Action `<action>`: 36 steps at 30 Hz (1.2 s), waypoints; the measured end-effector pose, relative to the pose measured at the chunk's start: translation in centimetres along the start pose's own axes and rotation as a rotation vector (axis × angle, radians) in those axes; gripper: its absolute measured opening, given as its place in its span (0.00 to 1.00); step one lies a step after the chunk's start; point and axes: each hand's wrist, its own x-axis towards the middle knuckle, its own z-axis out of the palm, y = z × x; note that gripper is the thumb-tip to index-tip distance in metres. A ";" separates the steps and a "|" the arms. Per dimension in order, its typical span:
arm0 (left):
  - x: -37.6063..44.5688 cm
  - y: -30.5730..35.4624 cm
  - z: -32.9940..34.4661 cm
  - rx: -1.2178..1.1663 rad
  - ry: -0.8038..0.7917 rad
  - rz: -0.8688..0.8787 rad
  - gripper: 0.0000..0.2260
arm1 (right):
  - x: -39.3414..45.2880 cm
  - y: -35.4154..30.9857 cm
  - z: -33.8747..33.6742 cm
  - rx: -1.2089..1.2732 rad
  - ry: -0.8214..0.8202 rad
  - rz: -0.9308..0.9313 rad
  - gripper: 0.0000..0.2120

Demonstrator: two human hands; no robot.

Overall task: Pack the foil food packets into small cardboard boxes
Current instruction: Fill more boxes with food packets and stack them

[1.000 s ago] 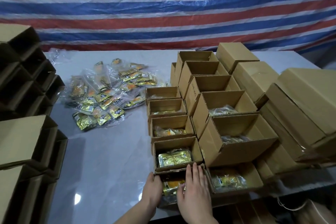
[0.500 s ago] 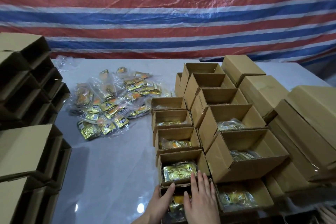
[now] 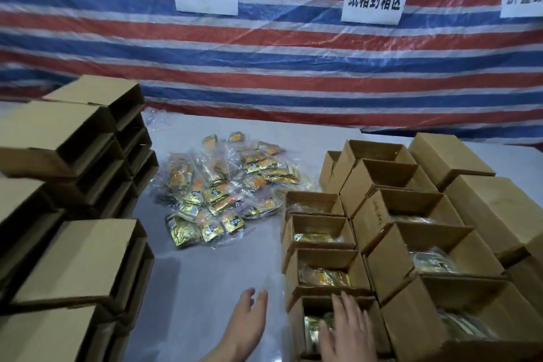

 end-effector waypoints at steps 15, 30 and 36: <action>7.1 4.9 -20.9 0.501 0.304 0.286 0.17 | 10.1 -15.9 -2.4 0.419 -0.109 -0.242 0.12; 11.4 13.6 -38.9 0.903 0.971 0.440 0.29 | 14.5 -31.6 -6.1 0.447 -0.165 -0.580 0.16; 14.5 12.6 -41.4 1.104 0.805 0.020 0.36 | 16.1 -37.6 -9.7 0.438 -0.157 -0.661 0.19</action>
